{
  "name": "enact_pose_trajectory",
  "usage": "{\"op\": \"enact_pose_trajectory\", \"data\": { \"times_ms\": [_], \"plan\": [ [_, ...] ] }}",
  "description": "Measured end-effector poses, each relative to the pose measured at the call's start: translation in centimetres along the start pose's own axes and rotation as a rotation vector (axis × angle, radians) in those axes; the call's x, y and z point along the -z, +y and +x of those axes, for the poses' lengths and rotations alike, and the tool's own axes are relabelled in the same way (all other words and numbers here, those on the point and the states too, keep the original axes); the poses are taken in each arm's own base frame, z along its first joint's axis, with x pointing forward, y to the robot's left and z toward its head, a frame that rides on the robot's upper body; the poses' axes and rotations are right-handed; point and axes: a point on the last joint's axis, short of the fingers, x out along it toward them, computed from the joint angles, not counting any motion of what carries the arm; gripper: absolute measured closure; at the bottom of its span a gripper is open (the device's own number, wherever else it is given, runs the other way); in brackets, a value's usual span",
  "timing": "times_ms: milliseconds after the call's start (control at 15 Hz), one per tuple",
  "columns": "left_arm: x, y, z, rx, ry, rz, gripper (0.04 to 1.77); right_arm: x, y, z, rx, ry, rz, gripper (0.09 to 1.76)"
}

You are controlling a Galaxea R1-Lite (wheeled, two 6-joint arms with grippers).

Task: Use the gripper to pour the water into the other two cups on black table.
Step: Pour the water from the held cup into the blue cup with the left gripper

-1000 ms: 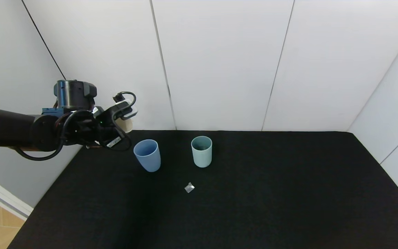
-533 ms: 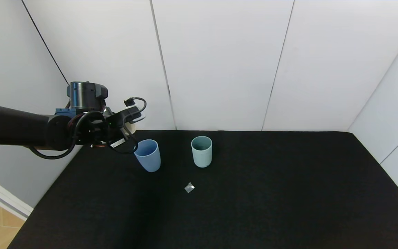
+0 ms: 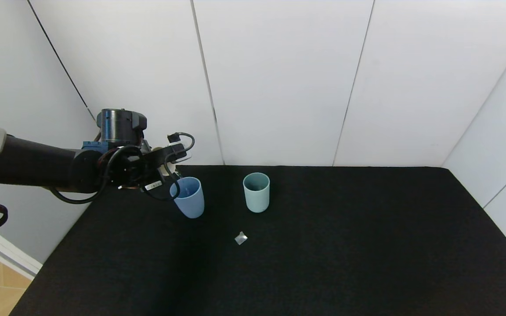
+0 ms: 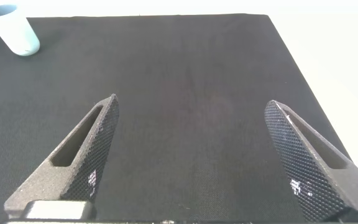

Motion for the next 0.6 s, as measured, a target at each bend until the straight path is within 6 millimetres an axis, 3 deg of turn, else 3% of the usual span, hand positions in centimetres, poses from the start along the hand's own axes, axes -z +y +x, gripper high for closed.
{"op": "enact_pose_trajectory", "data": {
  "times_ms": [600],
  "plan": [
    [0.02,-0.12,-0.01,-0.005,0.02,0.08,0.52,0.0,0.0,0.0,0.0,0.0,0.0,0.14]
  ]
}}
